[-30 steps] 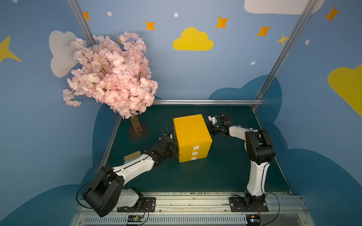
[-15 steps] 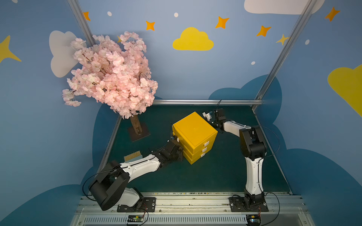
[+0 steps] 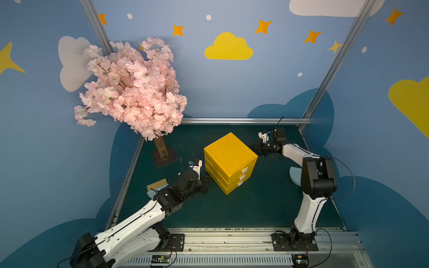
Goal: Take the seed bags out of the drawer
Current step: Adjust the storage box at the center of the board.
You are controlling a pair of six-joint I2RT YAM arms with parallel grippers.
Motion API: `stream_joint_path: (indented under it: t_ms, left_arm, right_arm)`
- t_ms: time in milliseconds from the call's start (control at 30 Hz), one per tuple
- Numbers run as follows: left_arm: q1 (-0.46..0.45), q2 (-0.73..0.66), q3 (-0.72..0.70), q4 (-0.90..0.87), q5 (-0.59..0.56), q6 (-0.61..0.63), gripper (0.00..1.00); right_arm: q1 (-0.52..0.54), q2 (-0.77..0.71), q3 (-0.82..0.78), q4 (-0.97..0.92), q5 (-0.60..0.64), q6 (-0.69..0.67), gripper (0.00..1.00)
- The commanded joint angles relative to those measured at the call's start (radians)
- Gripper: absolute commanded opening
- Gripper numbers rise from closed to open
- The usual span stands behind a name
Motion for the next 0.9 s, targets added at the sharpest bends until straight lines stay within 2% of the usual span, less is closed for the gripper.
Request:
stream_joint_path:
  t_ms: [0,167,267,433,533,667,867]
  left_arm:
    - [0.077,-0.012,0.017,-0.117,-0.023,0.057,0.38]
    - [0.261,0.091,0.099,-0.109,0.091,0.083,0.35]
    - [0.339,0.184,0.154,-0.081,0.157,0.087,0.36]
    - [0.428,0.355,0.239,-0.018,0.254,0.075,0.37]
    - [0.456,0.467,0.310,-0.008,0.305,0.070,0.37]
    - [0.493,0.599,0.398,-0.011,0.347,0.048,0.37]
    - [0.515,0.744,0.516,-0.030,0.411,0.062,0.36]
  right_arm:
    - [-0.007,-0.112,-0.078,-0.093,0.093,-0.060,0.23]
    - [-0.006,-0.298,-0.256,-0.133,0.169,-0.101,0.22]
    - [-0.005,-0.413,-0.364,-0.151,0.206,-0.111,0.22]
    - [0.002,-0.595,-0.521,-0.171,0.233,-0.111,0.22]
    - [0.050,-0.671,-0.597,-0.155,0.225,-0.096,0.22]
    - [0.129,-0.683,-0.644,-0.109,0.225,-0.067,0.22]
    - [0.155,-0.583,-0.667,-0.008,0.195,-0.038,0.20]
